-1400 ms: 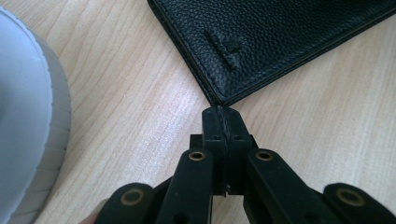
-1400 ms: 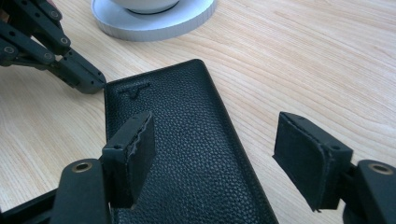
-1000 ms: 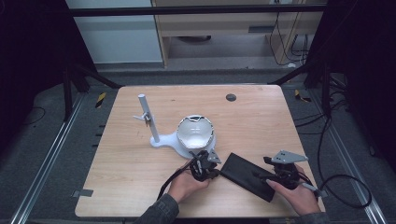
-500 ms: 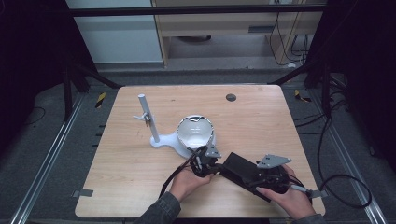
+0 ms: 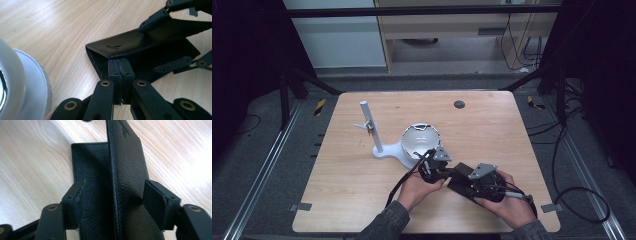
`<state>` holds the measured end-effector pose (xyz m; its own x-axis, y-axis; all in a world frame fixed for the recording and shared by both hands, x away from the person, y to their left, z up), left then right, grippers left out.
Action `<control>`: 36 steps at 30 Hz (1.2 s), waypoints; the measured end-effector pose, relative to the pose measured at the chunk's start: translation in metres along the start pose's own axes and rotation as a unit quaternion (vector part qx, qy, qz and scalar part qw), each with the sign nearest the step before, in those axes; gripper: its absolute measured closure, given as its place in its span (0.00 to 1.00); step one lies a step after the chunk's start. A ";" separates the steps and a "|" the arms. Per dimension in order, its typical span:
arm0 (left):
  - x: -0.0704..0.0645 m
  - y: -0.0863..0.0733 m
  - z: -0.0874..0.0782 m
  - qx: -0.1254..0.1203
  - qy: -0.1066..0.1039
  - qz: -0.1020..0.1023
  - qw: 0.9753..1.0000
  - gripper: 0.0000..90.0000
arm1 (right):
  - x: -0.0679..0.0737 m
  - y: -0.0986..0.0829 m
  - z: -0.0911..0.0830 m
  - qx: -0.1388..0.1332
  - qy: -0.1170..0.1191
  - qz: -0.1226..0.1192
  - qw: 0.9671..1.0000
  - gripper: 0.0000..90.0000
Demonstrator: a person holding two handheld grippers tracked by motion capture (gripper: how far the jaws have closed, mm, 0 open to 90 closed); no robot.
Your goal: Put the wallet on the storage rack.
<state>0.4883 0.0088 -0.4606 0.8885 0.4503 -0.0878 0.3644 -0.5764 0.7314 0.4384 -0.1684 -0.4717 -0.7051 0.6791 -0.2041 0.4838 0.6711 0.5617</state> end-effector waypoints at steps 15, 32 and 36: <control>0.001 0.002 -0.013 -0.001 0.010 -0.008 1.000 0.93 | -0.013 0.008 -0.013 0.007 -0.069 -0.063 0.996 0.93; -0.005 0.007 -0.042 -0.056 0.003 0.004 0.998 0.32 | -0.029 0.009 -0.079 -0.111 -0.051 -0.059 0.991 0.94; -0.008 0.010 -0.042 -0.056 0.000 0.017 0.998 0.29 | -0.030 0.012 -0.091 -0.138 -0.048 -0.060 0.987 0.94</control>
<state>0.4732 0.0283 -0.4240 0.9004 0.4307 -0.0618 0.3003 -0.5122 0.8046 0.4184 -0.2080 -0.3865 -0.6902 0.6332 -0.3502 0.2299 0.6507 0.7237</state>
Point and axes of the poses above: each handheld gripper's, and its own axes: z roughly forward along the jaws, y roughly out of its top, x roughly to its left, the point moved 2 cm from there along z, roughly forward along the jaws, and after that the axes turned 1 degree about z, right-handed, at the moved point
